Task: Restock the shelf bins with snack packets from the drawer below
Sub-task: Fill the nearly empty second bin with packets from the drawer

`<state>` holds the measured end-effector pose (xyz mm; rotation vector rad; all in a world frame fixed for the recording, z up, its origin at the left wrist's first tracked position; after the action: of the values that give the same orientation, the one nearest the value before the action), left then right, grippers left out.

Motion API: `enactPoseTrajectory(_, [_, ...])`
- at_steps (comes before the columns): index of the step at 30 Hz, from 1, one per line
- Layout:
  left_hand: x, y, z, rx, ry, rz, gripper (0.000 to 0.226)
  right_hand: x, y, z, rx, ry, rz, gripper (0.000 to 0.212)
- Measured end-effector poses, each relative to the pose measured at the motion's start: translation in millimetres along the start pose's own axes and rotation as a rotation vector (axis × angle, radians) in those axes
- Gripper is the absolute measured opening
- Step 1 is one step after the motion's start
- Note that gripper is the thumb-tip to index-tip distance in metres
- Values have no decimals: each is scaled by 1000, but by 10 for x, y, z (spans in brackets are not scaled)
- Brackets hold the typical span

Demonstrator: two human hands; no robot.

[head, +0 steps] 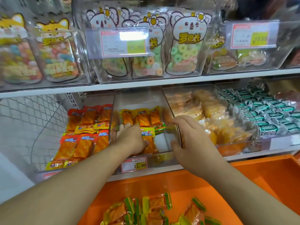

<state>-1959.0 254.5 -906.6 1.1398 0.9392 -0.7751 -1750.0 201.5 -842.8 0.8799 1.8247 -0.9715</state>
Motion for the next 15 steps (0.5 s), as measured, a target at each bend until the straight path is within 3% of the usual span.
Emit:
enactPoseTrajectory(5, [-55,94,48,192,32,68,73,1,-2,-1,2,16,1,62])
enactPoseTrajectory(10, [53,272,93,515,-164,12,41,3,1,-3,-7,35,-5,60])
enactPoseTrajectory(15, [183,330,78,630,-360,-148,37,4,11,-10,-2,31,-9,61])
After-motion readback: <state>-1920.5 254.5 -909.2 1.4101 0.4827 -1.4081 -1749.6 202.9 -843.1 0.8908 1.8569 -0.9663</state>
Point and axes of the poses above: each hand's wrist, its own z-axis away from the middle knuckle, its own x-axis out of the palm, y = z × x, the point moved 6 cm from there along -z, towards the middle knuckle, and after that the axes turned 13 degrees about z, right-handed, at the moved point
